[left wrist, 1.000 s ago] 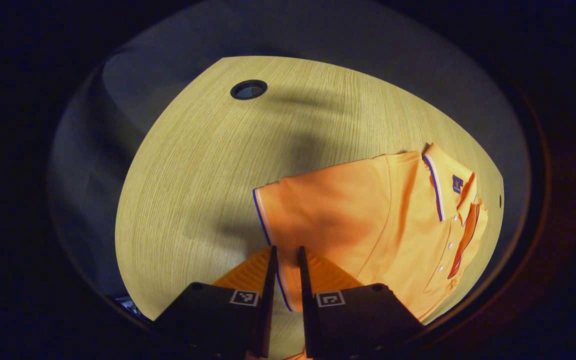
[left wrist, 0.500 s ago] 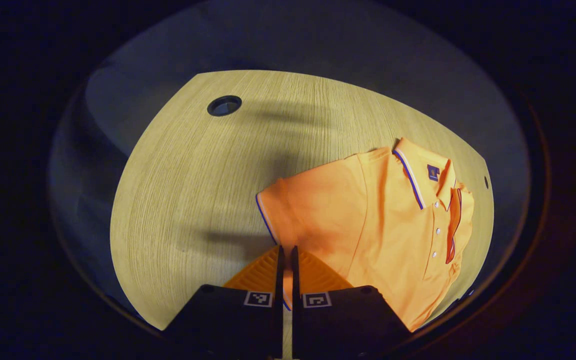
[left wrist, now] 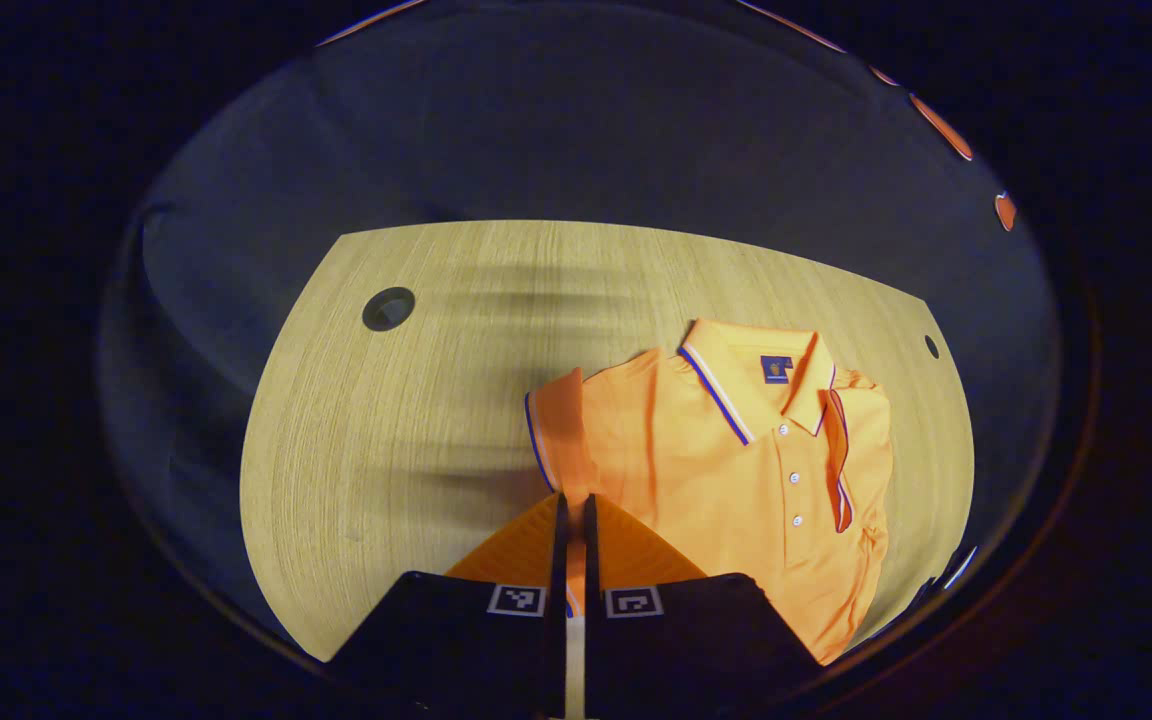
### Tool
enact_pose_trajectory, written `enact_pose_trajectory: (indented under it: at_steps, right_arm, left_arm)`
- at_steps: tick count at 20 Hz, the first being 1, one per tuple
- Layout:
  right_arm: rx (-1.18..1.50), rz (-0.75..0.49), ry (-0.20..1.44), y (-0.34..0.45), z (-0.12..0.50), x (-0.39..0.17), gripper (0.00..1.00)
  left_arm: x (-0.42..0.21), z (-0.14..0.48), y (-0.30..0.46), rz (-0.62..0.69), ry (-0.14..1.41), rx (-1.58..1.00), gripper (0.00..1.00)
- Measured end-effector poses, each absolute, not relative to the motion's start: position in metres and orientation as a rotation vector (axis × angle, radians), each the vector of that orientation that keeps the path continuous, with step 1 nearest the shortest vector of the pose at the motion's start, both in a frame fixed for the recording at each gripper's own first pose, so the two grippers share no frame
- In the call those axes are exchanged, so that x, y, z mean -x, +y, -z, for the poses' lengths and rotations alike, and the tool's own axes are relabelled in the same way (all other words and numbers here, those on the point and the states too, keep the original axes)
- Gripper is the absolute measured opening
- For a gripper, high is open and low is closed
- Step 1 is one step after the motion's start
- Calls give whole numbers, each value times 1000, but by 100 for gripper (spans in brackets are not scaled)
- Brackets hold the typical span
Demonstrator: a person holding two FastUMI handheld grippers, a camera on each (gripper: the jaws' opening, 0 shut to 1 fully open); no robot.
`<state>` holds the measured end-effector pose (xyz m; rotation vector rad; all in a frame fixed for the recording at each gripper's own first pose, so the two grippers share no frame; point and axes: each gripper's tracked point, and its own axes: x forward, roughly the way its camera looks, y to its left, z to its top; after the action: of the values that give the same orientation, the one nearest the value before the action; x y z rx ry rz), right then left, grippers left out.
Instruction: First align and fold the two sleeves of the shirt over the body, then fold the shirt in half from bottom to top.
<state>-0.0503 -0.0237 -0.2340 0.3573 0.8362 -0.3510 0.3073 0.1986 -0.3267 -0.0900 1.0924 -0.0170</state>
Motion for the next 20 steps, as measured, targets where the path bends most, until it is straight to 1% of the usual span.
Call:
enact_pose_trajectory:
  at_steps: [10, 16, 20]
  right_arm:
    - [-408, 397, 856, -35, 250, 84, 99]
    - [-432, 433, 869, -44, 255, 98, 99]
    - [-429, 443, 877, -47, 258, 101, 99]
  left_arm:
    - [-322, 345, 123, 125, 1154, 26, 8]
    - [-324, 372, 97, 144, 1212, 54, 8]
    - [-321, 377, 78, 191, 1226, 109, 14]
